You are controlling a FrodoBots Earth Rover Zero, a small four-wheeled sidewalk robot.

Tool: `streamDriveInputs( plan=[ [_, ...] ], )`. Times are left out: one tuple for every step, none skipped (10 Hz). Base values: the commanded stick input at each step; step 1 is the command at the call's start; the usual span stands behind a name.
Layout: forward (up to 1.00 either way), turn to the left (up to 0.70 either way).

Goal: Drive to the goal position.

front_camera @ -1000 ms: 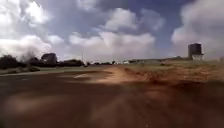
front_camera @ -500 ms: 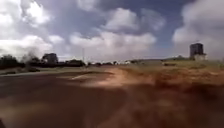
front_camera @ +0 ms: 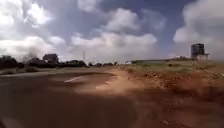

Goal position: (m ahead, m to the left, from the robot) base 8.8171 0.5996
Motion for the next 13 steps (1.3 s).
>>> streamDriveInputs(
  plan=[
    [1.0, 0.0],
    [1.0, 0.0],
    [1.0, 0.0],
    [1.0, 0.0],
    [1.0, 0.0],
    [1.0, 0.0],
    [1.0, 0.0],
    [1.0, 0.0],
    [1.0, 0.0],
    [1.0, 0.0],
    [1.0, 0.0],
    [1.0, 0.0],
    [1.0, 0.0]
  ],
)
